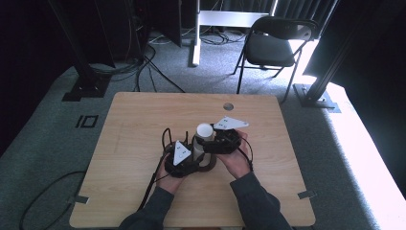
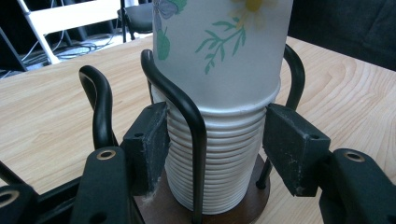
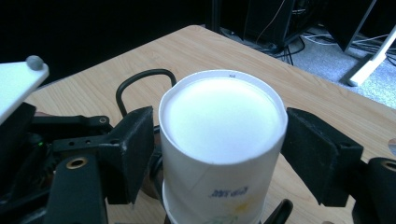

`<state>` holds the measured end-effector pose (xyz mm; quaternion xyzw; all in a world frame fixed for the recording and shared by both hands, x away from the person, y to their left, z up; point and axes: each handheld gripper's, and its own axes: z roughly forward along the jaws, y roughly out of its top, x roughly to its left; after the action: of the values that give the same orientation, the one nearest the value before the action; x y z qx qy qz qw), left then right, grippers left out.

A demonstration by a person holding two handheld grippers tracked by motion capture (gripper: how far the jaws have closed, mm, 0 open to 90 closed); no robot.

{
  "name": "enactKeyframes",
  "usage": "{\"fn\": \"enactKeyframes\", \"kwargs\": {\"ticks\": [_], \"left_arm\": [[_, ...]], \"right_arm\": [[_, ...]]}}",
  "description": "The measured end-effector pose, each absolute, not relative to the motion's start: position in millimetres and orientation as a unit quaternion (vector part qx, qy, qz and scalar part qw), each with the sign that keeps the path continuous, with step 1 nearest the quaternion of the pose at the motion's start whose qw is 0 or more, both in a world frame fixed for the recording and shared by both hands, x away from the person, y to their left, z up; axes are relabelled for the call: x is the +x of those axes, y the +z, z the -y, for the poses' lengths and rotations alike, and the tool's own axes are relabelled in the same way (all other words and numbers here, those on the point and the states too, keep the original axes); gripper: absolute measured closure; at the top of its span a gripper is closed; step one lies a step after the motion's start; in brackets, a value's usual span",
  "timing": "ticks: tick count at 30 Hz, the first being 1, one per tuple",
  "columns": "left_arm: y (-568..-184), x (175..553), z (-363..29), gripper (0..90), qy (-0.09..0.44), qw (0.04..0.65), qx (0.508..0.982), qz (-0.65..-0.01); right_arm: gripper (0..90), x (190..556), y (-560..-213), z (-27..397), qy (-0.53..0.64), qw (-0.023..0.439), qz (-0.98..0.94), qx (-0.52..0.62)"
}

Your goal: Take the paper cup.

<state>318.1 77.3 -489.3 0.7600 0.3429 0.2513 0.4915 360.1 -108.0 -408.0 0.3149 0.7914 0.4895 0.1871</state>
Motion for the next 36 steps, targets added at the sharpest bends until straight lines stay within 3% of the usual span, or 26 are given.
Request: {"fn": "enactKeyframes", "kwargs": {"ticks": [10,36], "left_arm": [[-489,319,-77,41.4,0.251,0.492,0.76,-0.342],[-489,320,-75,41.8,0.251,0.493,0.759,-0.343]], "right_arm": [[31.6,366,-410,104,0.483,0.181,-0.795,0.32],[33.2,367,-398,108,0.49,0.182,-0.789,0.325]]}}
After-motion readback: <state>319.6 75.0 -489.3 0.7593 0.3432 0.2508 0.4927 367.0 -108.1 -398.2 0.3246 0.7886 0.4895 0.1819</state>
